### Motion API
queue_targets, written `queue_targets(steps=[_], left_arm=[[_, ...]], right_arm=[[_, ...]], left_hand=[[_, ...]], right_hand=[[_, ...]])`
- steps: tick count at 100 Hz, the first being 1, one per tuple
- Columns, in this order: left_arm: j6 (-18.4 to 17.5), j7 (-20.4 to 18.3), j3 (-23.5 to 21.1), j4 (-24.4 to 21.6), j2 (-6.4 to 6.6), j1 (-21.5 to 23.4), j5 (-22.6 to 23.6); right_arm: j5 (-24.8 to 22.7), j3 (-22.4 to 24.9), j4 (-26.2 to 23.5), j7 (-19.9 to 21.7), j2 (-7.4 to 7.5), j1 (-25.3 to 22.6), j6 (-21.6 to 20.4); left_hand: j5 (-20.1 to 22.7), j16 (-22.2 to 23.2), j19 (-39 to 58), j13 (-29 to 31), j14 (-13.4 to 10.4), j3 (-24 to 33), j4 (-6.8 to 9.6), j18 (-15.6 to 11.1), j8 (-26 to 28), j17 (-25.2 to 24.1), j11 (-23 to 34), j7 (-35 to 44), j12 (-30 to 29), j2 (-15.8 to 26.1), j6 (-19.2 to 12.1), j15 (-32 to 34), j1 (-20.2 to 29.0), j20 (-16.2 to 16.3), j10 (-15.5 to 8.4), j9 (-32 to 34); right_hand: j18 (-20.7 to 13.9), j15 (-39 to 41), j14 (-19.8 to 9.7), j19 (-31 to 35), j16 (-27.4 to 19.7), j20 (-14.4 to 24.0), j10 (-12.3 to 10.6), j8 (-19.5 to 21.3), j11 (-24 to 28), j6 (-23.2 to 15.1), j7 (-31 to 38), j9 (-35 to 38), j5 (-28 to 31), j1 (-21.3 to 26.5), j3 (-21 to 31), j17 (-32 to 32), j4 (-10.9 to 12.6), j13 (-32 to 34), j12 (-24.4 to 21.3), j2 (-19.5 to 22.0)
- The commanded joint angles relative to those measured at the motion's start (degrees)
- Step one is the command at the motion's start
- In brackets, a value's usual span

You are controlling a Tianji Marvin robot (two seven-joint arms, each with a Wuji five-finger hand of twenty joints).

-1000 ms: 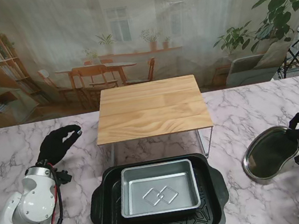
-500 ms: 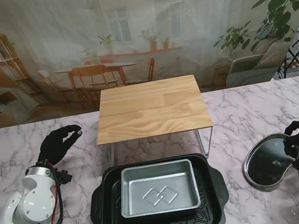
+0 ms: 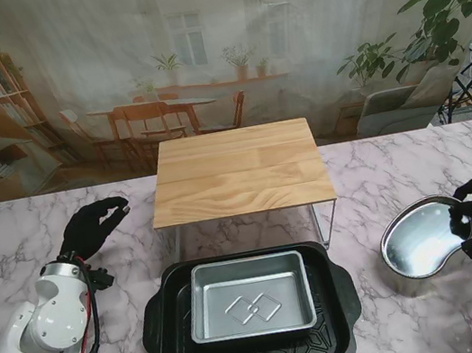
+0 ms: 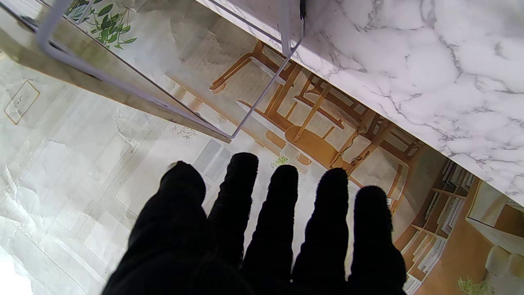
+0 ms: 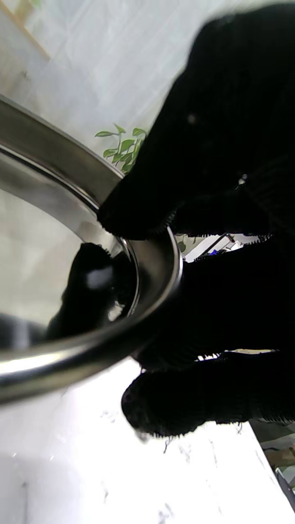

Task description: Stack the baking trays onto the shelf

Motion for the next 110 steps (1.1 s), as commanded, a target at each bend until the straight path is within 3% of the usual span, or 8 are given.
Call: queue_targets(steps=[1, 26, 41, 82, 110], left_arm=[[0.2, -0.9, 0.2, 0.2, -0.02, -0.1, -0.2], [0.2, -1.0, 0.3, 0.1, -0.05, -0.1, -0.6], [0.3, -1.1, 0.2, -0.1, -0.11, 0.0, -1.0], [-0.1, -1.1, 0.0, -0.1, -0.13, 0.1, -1.3], [-0.3, -0.9, 0.0, 0.0, -0.14, 0.1, -1.2]], right_arm=[[0.3, 0.5, -2.4, 0.1, -0.07, -0.9, 0.6], [3.3, 0.1, -9.7, 0.2, -0.59, -4.8, 2.3], [5.2, -2.0, -13.3, -2.2, -1.38, -7.3, 3.1], [5.8, -9.8, -22.2, -11.9, -3.56, -13.7, 5.0], [3.1, -16.0, -26.3, -12.3, -3.44, -14.4, 9.1]], left_hand=[[-1.2, 0.4, -1.5, -1.1, 0.5, -1.2, 1.66, -1.3, -0.4, -0.9, 1.0, 0.2, 0.7, 2.6, 0.4, 0.2, 1.9, -0.1, 0.3, -0.6], [-1.2, 0.4, -1.4, -1.1, 0.5, -1.2, 1.66, -1.3, -0.4, -0.9, 0.9, 0.2, 0.6, 2.7, 0.4, 0.2, 1.8, -0.1, 0.3, -0.6], [-1.2, 0.4, -1.4, -1.1, 0.4, -1.2, 1.65, -1.3, -0.4, -1.0, 0.9, 0.1, 0.6, 2.7, 0.4, 0.2, 1.8, -0.1, 0.3, -0.6], [-1.1, 0.4, -1.4, -1.1, 0.4, -1.2, 1.65, -1.3, -0.4, -1.1, 0.9, 0.2, 0.7, 2.7, 0.3, 0.2, 1.8, -0.1, 0.3, -0.6], [-1.1, 0.4, -1.5, -1.1, 0.4, -1.2, 1.64, -1.3, -0.4, -1.1, 0.9, 0.1, 0.7, 2.7, 0.4, 0.2, 1.8, -0.2, 0.4, -0.6]], right_hand=[[1.7, 1.8, -3.8, 2.0, -0.8, 0.9, -0.3, 4.9, 3.5, -8.2, 7.8, -0.1, 7.9, 5.6, 7.1, 1.2, 1.9, 1.1, 0.7, 8.4], [1.6, 1.6, -3.9, 2.0, -1.2, 0.6, -0.4, 4.9, 3.3, -7.8, 7.2, -0.2, 7.3, 5.6, 6.9, 1.3, 1.9, 1.1, 0.4, 8.7], [1.8, 1.1, -3.5, 1.9, -1.5, 0.4, -0.2, 4.7, 3.4, -7.2, 7.1, -0.2, 6.8, 5.7, 7.0, 1.1, 2.0, 1.0, 0.2, 8.9], [1.9, 0.2, -3.0, 1.7, -2.3, -0.1, 0.0, 3.7, 3.6, -6.4, 7.3, -0.3, 5.8, 5.8, 7.0, 0.9, 1.9, 1.0, -0.9, 9.2], [2.2, -0.8, -2.7, 1.6, -3.0, -0.7, 0.0, 2.1, 3.7, -4.9, 7.3, -0.6, 3.8, 5.9, 6.9, 0.7, 1.9, 0.9, -2.1, 9.9]])
